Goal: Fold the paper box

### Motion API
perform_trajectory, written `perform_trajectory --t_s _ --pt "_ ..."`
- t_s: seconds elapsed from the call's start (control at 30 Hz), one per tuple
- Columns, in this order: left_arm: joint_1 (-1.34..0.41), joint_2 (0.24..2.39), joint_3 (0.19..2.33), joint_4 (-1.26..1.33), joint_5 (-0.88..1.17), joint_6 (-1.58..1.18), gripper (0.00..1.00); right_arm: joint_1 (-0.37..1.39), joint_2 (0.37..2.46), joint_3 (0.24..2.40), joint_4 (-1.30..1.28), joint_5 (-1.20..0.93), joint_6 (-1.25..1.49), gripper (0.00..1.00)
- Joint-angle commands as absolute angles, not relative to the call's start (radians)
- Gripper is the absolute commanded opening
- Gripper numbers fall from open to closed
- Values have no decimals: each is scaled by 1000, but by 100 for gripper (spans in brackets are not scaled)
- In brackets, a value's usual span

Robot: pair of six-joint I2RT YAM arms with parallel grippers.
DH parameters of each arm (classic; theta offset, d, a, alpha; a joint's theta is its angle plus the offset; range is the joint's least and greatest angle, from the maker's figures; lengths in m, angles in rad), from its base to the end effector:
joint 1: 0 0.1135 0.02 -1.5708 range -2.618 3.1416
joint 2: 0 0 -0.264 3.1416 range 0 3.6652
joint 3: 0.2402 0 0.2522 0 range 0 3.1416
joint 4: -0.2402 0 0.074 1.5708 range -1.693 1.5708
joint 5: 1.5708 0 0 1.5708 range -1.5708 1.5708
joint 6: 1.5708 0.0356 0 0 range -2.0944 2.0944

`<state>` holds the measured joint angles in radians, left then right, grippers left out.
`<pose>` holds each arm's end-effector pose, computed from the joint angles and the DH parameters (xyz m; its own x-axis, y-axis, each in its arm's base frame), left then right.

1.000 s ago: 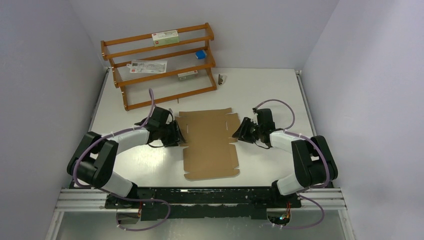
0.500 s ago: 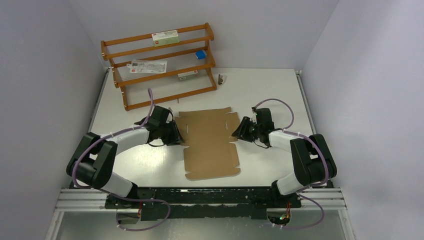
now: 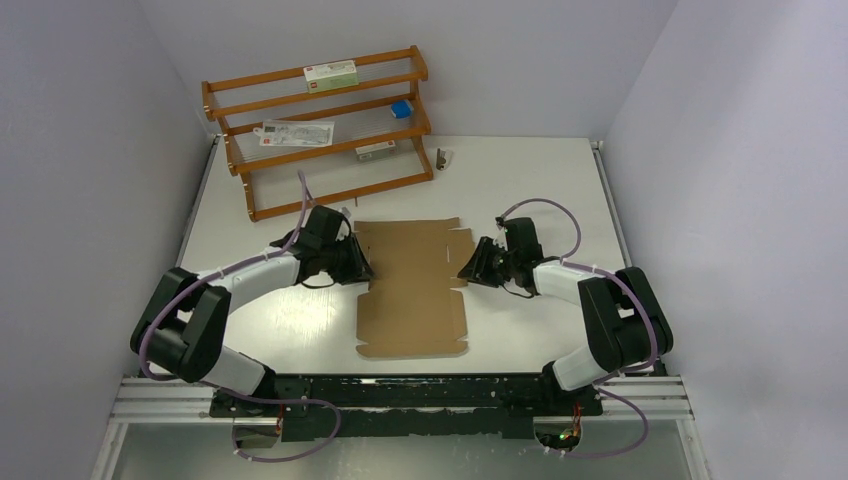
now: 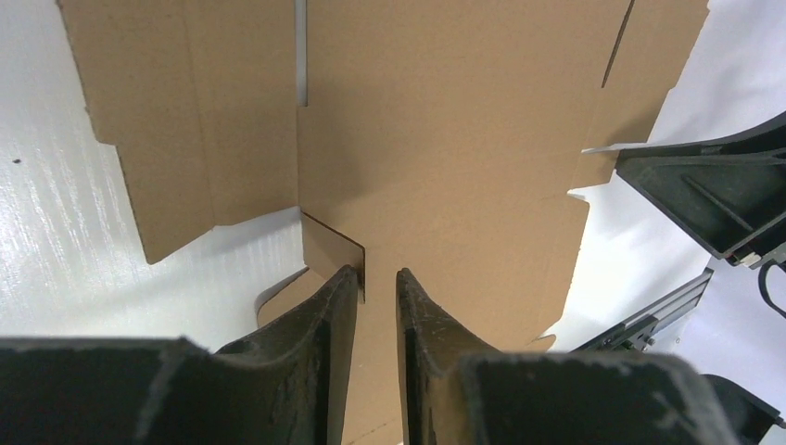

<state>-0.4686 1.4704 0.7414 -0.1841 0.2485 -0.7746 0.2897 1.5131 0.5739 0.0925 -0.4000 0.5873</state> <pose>0.2481 -0.1354 0.1719 -0.9047 -0.3019 -0.3008 -0.0851 0.8195 -0.5667 0.2534 0.0900 0.1348 -0.8804 0.2702 -0.3898 -0.0270 0.7920 0.6099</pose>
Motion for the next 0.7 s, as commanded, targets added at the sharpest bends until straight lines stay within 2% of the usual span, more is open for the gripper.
perform_trajectory --t_s 0.0,0.37,0.67 --pt "-492 1479 778 -199 235 -762 28 297 1502 607 75 -411 588 36" --pt "-513 1484 779 -232 186 -740 27 318 1470 639 41 -428 583 24" --pt "-517 1474 777 -232 182 -737 27 383 1468 690 -26 -350 554 22"
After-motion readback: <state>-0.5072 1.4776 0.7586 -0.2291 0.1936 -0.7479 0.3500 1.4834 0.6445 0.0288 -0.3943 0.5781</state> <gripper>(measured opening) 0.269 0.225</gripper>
